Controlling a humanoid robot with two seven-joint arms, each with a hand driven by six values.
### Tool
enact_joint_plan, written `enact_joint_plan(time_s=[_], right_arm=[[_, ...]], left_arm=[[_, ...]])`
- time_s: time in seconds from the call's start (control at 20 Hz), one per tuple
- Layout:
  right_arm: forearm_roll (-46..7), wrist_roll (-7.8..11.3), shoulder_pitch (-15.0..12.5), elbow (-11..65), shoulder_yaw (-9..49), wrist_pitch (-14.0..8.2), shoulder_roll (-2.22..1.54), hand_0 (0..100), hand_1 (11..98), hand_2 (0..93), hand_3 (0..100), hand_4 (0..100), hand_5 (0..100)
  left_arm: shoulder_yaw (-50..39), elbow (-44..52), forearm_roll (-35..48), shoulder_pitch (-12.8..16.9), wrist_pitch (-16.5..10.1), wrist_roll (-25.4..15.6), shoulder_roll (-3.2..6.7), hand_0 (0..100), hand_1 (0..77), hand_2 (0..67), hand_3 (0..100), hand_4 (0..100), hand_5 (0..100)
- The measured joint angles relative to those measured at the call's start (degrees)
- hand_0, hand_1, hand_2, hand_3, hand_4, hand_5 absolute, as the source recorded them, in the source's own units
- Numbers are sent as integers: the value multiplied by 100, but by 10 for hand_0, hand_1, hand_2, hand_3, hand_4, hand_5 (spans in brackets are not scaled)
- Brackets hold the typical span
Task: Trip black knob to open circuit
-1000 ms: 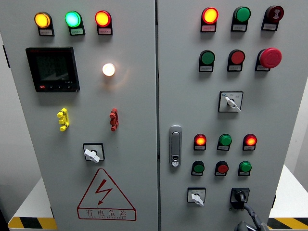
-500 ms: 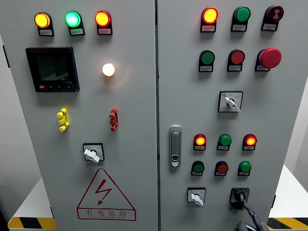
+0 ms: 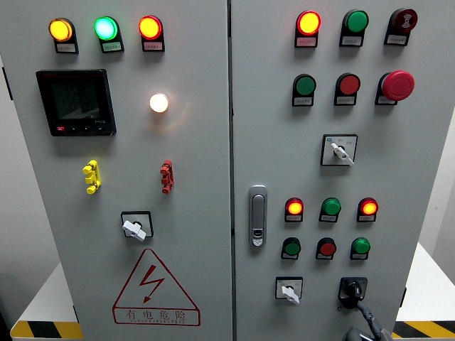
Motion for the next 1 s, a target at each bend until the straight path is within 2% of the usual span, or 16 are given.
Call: enact_joint_plan(time_s=[1.0], right_arm=[[-7,-73,-52,213,-187,12,9,1000,748,0,890,908,1000]], left_arm=[[0,0,0,5,0,0,0,0,0,194,262,98,86]])
